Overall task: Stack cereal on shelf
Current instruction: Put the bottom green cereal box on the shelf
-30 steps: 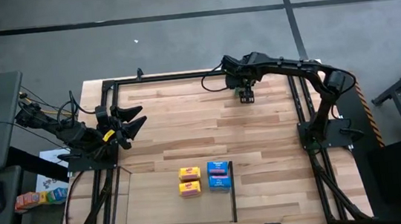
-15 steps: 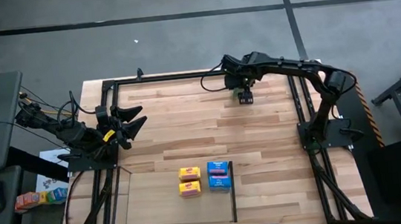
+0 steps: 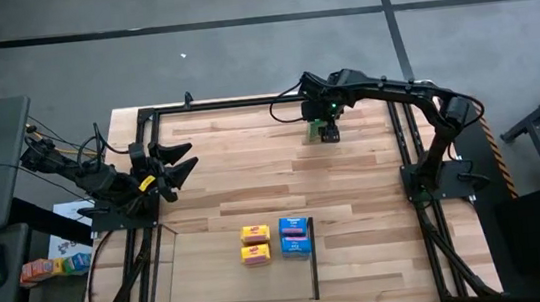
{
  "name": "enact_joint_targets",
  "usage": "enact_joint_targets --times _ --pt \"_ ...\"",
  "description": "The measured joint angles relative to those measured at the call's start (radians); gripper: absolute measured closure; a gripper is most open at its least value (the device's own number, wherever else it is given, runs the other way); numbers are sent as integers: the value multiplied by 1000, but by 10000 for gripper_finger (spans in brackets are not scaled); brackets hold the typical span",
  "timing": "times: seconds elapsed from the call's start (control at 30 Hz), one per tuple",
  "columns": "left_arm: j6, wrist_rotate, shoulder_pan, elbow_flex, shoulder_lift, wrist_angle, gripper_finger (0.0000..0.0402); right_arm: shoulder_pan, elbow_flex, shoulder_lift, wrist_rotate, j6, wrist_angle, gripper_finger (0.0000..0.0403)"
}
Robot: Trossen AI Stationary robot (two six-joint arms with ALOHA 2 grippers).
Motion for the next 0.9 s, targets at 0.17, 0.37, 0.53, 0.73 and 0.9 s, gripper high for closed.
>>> enact_joint_targets --times 0.17,0.37,0.53,0.73,0.9 --pt "0 0 0 0 0 0 119 0 0 0 29 0 0 112" --pt "0 0 0 0 0 0 119 0 0 0 36 -32 0 112" --pt "0 0 0 0 0 0 119 0 39 0 39 -34 -4 112" --pt "0 1 0 0 0 0 119 0 98 -1 78 -53 14 112" --pt "0 1 0 0 0 0 119 0 82 2 60 -78 16 112"
